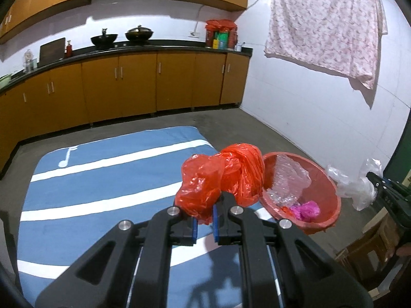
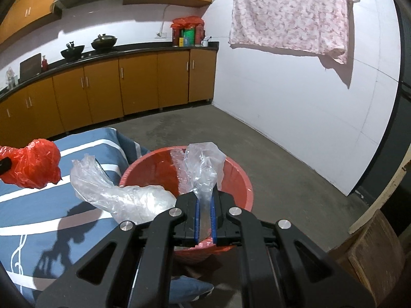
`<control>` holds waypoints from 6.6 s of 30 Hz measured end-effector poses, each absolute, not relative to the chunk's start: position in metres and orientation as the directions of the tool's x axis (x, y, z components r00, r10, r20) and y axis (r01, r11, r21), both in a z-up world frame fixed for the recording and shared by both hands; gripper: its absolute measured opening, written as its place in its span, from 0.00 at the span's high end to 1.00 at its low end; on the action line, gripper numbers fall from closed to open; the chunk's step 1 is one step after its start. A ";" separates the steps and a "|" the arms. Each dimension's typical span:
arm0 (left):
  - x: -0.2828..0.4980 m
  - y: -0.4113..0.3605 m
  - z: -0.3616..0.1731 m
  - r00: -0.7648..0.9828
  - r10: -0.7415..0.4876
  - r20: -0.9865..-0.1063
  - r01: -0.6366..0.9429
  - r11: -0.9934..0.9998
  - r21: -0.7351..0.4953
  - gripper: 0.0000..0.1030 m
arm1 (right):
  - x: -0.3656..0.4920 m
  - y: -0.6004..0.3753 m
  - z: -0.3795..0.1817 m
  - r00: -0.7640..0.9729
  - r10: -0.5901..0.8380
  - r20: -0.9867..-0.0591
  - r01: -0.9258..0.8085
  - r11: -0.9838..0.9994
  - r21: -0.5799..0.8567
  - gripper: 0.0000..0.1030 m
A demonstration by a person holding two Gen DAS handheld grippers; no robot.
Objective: Collect trash
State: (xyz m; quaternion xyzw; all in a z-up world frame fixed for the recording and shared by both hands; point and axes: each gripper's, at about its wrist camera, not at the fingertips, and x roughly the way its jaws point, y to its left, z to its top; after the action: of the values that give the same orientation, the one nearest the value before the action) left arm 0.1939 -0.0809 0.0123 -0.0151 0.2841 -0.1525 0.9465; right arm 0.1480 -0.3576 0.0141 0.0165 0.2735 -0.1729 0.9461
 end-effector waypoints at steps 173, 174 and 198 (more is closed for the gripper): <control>-0.005 0.003 0.004 0.886 -0.113 -0.449 0.121 0.993 -0.011 0.04 | -0.035 -0.226 0.004 0.880 -0.273 -0.389 0.286 0.958 -0.025 0.02; -0.005 0.003 0.004 0.886 -0.114 -0.449 0.122 0.993 -0.012 0.04 | -0.035 -0.226 0.004 0.880 -0.273 -0.389 0.286 0.958 -0.025 0.02; -0.005 0.003 0.005 0.886 -0.113 -0.450 0.121 0.993 -0.012 0.04 | -0.035 -0.226 0.004 0.880 -0.272 -0.390 0.286 0.958 -0.024 0.02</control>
State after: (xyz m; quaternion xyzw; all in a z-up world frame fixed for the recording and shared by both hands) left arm -0.0054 0.0031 0.0049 0.0082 0.2311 -0.0604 0.9710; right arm -0.0348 -0.2260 0.0041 0.0170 0.1987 -0.1440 0.9693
